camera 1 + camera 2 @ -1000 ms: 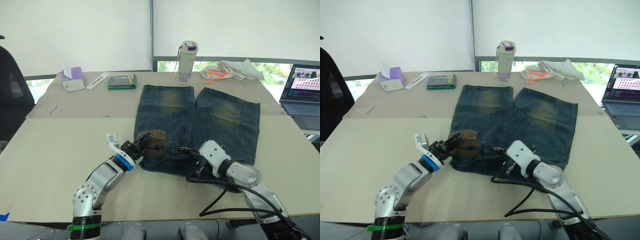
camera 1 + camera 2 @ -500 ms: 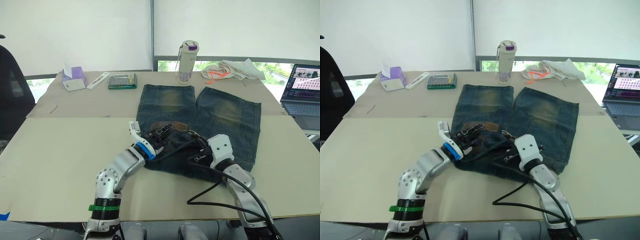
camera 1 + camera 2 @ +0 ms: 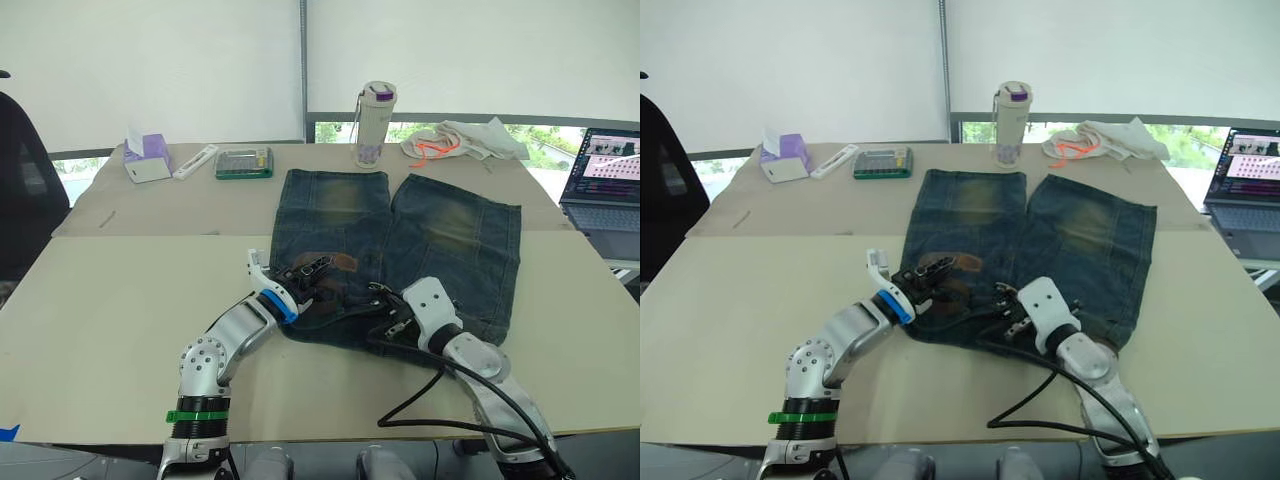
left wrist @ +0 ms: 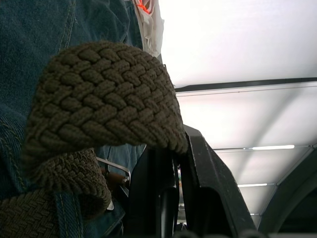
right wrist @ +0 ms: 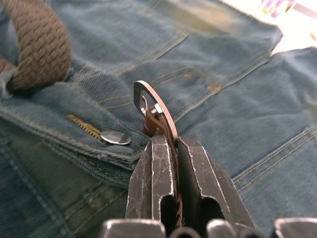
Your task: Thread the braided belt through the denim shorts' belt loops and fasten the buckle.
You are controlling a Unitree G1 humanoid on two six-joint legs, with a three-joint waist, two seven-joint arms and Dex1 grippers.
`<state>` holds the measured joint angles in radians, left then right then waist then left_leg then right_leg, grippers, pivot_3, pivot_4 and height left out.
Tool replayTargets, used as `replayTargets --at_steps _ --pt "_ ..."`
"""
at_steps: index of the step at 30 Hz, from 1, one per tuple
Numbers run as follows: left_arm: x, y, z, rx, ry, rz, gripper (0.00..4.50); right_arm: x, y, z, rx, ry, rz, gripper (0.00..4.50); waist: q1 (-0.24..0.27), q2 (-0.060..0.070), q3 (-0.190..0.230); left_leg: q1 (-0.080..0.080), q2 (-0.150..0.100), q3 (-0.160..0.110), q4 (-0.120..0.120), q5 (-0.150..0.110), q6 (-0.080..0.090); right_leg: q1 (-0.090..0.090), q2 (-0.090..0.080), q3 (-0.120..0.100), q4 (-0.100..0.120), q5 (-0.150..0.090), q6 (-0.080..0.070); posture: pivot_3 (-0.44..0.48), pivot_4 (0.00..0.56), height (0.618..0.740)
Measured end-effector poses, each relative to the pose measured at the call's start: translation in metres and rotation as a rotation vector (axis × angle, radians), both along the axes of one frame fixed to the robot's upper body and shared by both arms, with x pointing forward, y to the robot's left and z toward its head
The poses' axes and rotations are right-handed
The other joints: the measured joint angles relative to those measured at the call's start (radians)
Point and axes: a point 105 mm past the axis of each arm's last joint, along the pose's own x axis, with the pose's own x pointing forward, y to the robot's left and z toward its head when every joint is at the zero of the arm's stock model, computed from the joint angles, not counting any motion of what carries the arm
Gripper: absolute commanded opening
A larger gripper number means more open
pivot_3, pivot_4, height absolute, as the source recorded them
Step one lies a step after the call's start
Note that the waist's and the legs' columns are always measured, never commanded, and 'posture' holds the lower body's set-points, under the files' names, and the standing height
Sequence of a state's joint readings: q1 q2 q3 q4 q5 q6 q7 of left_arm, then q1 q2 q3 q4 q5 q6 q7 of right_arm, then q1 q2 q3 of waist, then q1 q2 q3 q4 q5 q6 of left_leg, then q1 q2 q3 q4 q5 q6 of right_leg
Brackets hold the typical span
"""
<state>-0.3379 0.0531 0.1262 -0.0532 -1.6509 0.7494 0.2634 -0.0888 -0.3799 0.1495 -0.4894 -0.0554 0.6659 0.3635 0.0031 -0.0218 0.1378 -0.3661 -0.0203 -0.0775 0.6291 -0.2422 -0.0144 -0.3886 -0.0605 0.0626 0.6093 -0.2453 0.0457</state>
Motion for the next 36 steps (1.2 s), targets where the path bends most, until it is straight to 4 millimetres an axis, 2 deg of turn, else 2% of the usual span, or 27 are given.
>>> replayTargets --at_steps 4,9,15,18,29,33,36 --pt "-0.001 -0.001 -0.001 -0.005 0.004 0.001 0.00 -0.004 -0.001 -0.006 -0.040 0.081 0.003 2.83 0.000 0.000 0.000 0.000 0.000 0.000 0.000 0.000 0.000 0.000 0.000 0.000 0.000 0.000 0.000 0.000 0.150 0.740" --pt "-0.002 -0.002 -0.008 0.000 0.015 0.010 0.00 -0.006 -0.002 -0.007 -0.049 0.164 -0.030 2.83 0.000 0.000 0.000 0.000 0.000 0.000 0.000 0.000 0.000 0.000 0.000 0.000 0.000 0.000 0.000 0.000 0.150 0.740" --pt "-0.004 -0.002 -0.008 0.002 -0.001 0.005 0.00 -0.011 -0.002 -0.011 -0.092 0.193 -0.021 0.99 0.005 0.000 0.000 0.000 -0.001 0.000 0.000 0.000 0.000 0.000 -0.001 -0.001 0.000 0.000 0.000 0.000 0.150 0.740" --pt "-0.003 0.000 -0.009 0.005 -0.005 0.007 0.00 -0.010 -0.003 -0.006 -0.094 0.165 -0.041 0.01 0.005 0.000 0.000 0.000 0.000 0.000 0.000 0.000 0.000 0.000 -0.001 -0.001 0.000 -0.001 0.001 0.000 0.150 0.740" --pt "-0.004 -0.001 -0.010 0.011 0.002 -0.001 0.00 0.003 -0.002 -0.004 0.089 0.062 -0.197 0.01 -0.003 0.000 0.000 0.000 0.000 0.000 0.000 0.000 0.000 0.000 0.000 -0.001 0.000 -0.001 0.001 0.000 0.150 0.740" --pt "0.000 -0.006 -0.008 0.009 0.002 -0.008 0.00 0.012 -0.003 0.012 0.301 -0.069 -0.292 0.01 -0.006 0.000 0.000 0.000 0.000 0.000 0.000 0.000 0.000 -0.001 0.000 -0.001 0.000 -0.001 0.001 0.000 0.150 0.740" --pt "0.002 -0.011 -0.003 -0.014 -0.003 -0.016 0.00 0.014 -0.007 0.021 0.334 -0.163 -0.296 0.01 -0.006 0.000 0.000 -0.001 0.000 0.000 0.000 0.000 0.000 -0.001 -0.001 -0.001 0.000 0.000 0.000 0.000 0.150 0.740"
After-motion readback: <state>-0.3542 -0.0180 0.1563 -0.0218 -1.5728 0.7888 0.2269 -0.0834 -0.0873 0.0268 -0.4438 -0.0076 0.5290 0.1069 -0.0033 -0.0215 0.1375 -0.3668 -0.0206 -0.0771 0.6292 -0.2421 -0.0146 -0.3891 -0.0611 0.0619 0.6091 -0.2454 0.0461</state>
